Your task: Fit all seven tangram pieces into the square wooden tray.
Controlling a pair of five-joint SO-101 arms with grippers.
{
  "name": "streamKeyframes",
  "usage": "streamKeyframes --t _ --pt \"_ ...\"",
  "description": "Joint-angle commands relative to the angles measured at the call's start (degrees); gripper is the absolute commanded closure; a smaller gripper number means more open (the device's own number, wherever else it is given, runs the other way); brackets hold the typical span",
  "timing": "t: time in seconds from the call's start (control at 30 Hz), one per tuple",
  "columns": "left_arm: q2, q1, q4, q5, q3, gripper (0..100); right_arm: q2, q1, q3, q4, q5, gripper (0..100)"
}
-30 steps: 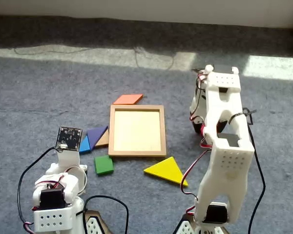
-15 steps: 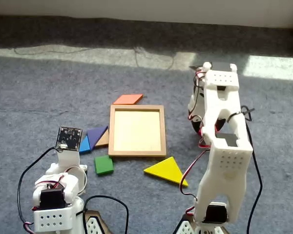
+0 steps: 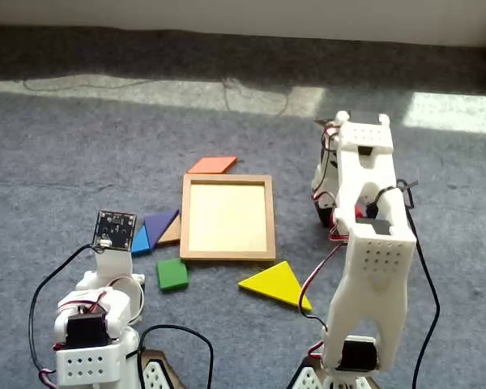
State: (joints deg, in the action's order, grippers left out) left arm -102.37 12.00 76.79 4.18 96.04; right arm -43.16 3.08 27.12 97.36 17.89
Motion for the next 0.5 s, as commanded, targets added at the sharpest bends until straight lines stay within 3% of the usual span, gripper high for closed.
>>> streamKeyframes --t 0.0,0.47 --pt "-2.0 0.7 0.3 -0.2 1.1 99 -1.3 -0.7 2.5 -0.6 0.7 67.0" --pt "-2.0 0.7 0.3 -0.2 1.1 99 5.1 -0.7 2.0 2.0 0.7 73.8"
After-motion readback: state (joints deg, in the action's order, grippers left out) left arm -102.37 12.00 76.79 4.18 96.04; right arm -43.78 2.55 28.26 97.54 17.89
